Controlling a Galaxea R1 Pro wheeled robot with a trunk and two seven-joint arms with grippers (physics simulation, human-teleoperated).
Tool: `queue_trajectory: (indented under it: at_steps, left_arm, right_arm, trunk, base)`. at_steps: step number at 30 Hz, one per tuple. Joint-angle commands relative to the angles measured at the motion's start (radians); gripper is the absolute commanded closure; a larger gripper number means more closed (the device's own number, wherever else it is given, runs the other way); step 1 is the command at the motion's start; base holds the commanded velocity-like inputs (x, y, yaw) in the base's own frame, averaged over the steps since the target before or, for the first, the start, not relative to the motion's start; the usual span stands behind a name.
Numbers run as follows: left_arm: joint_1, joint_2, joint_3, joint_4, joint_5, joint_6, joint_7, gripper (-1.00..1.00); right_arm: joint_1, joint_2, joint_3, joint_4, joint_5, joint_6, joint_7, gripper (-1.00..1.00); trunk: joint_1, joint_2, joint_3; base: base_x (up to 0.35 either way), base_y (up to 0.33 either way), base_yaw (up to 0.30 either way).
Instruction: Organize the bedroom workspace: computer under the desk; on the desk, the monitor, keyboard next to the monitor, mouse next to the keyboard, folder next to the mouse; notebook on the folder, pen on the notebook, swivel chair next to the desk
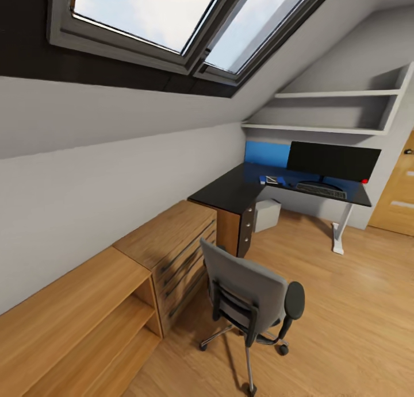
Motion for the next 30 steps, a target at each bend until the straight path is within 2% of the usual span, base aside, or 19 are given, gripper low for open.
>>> queue_trajectory:
  at_steps: [1,12,30]
  left_arm:
    - [-0.001,0.001,-0.009,-0.001,0.005,-0.003,0.007,-1.00]
    - [-0.001,0.001,-0.009,-0.001,0.005,-0.003,0.007,-1.00]
    - [-0.001,0.001,-0.009,-0.001,0.005,-0.003,0.007,-1.00]
  right_arm:
    - [-0.001,0.000,0.006,0.001,0.001,-0.003,-0.006,-1.00]
    - [-0.001,0.001,0.004,0.000,0.000,-0.002,-0.007,-1.00]
    - [-0.001,0.003,0.003,-0.002,-0.002,-0.001,-0.012,-1.00]
  trunk:
    - [0.001,-0.002,-0.001]
    - [0.001,-0.002,0.006]
    - [0.001,-0.002,0.008]
  base:
    - [0.000,0.041,-0.277]
    - [0.000,0.010,-0.261]
    - [0.000,0.000,-0.027]
